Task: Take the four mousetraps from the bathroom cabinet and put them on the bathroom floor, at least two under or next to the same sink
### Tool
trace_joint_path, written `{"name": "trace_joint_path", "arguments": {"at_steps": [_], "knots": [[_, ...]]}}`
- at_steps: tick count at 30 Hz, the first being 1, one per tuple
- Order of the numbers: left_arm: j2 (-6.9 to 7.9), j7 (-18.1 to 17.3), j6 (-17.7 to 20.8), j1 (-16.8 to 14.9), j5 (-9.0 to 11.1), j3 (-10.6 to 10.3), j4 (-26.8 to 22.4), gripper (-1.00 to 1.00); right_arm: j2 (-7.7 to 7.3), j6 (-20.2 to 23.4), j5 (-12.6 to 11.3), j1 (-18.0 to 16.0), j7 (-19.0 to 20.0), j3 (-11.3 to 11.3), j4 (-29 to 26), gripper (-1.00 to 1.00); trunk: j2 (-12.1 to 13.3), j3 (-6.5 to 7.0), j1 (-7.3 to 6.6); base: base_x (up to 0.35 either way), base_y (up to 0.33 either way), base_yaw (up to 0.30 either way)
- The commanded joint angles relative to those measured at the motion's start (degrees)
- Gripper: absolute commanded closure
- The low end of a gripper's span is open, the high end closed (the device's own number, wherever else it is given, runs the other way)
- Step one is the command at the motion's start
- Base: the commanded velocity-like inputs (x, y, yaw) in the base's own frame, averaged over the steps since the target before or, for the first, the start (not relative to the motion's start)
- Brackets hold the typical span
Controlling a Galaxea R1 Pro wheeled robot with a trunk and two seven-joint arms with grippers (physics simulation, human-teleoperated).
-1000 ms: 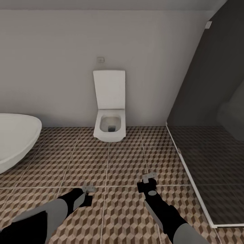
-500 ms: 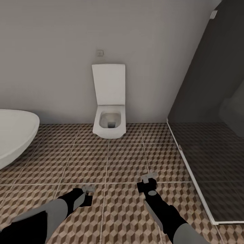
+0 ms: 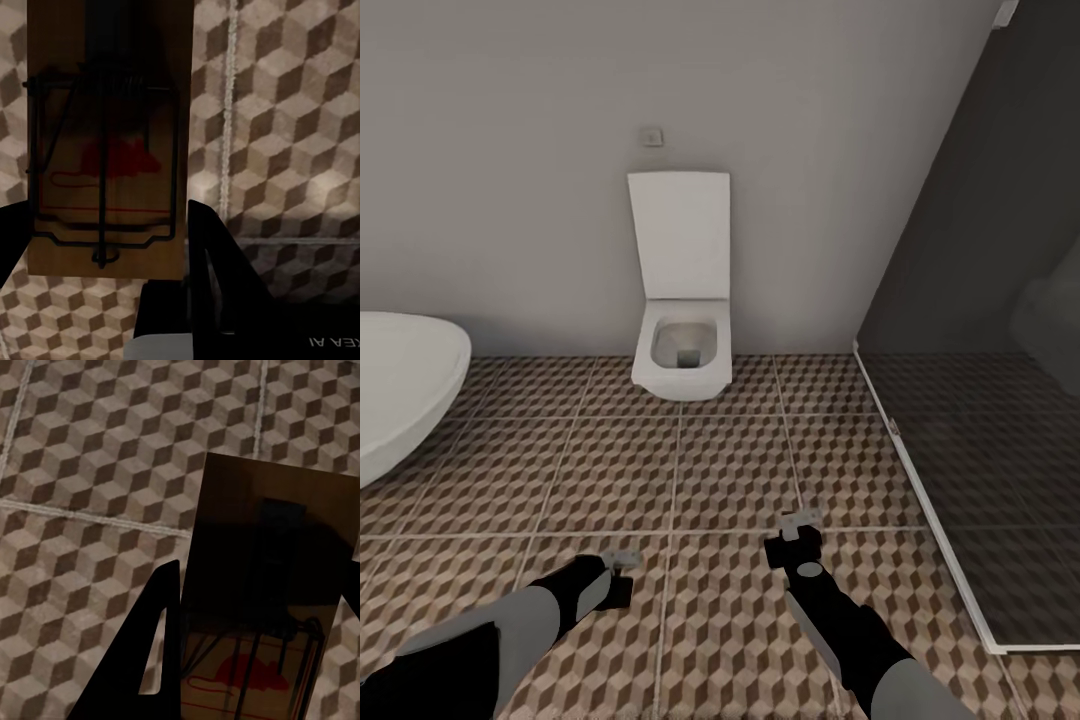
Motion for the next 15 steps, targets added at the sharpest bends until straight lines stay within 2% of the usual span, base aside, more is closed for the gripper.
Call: {"name": "trace_joint_path", "arguments": {"at_steps": [1,7,11,15], "knots": [[0.02,0.5,0.2,0.0,0.4,-0.4,-0.1,1.00,-0.05,0.2,-0.5,0.0,-0.4,0.3,-0.1,1.00,0.0,-0.13,0.00,0.000,0.000,0.000],[-0.09,0.5,0.3,0.0,0.4,-0.3,-0.5,1.00,-0.05,0.2,-0.5,0.0,-0.5,0.3,-0.1,1.00,0.0,-0.67,0.00,0.000,0.000,0.000],[-0.37,0.9,0.5,0.0,0.3,-0.2,-3.1,1.00,-0.05,0.2,-0.6,0.0,-0.5,0.3,-0.2,1.00,0.0,-1.04,0.00,0.000,0.000,0.000],[0.47,1.1,0.9,-0.3,0.3,-0.2,-5.9,1.00,0.04,0.2,-0.6,0.0,-0.5,0.3,-0.2,1.00,0.0,-1.28,0.00,0.000,0.000,0.000]]}}
